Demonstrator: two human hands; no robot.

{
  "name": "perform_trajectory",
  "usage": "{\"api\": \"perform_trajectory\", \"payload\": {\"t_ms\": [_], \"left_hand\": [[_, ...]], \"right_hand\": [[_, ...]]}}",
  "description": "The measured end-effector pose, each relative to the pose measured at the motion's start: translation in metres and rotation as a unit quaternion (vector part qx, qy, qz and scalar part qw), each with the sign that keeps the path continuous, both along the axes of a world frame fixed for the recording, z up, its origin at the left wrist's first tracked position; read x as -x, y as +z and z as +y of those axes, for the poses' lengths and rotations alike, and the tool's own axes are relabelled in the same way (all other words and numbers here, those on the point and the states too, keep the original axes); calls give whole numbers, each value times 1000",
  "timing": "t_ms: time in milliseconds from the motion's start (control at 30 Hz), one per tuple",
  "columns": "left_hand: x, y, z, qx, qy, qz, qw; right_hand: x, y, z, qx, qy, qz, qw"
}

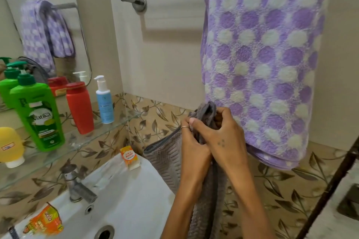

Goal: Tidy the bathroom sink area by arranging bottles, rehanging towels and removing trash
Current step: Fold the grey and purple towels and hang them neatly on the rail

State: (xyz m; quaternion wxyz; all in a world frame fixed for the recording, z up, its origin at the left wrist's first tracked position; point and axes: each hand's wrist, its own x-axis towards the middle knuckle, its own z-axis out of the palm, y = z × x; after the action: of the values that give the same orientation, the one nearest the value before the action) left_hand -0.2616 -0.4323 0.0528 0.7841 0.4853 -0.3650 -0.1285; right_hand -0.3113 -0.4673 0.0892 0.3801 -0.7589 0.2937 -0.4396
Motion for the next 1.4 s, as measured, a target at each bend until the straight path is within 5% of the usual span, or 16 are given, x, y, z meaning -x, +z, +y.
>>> {"api": "perform_trajectory", "payload": {"t_ms": [167,567,667,1000,1300,1400], "left_hand": [[-6,-2,7,44,-135,62,988],[-16,3,15,13,-8,-64,998],[-16,8,16,20,3,-47,999],[-31,7,28,-44,1,-85,995],[-61,-1,43,-23,3,-80,997],[-86,-14,52,-149,15,-201,968]], "right_hand": [[8,4,-15,-7,26,-49,998],[26,-7,-32,-7,-23,-151,988],[27,-8,-31,42,-64,-128,989],[22,-18,-16,96,85,50,991],[7,-31,-13,71,38,-67,994],[5,-32,-11,39,25,-121,992]]}}
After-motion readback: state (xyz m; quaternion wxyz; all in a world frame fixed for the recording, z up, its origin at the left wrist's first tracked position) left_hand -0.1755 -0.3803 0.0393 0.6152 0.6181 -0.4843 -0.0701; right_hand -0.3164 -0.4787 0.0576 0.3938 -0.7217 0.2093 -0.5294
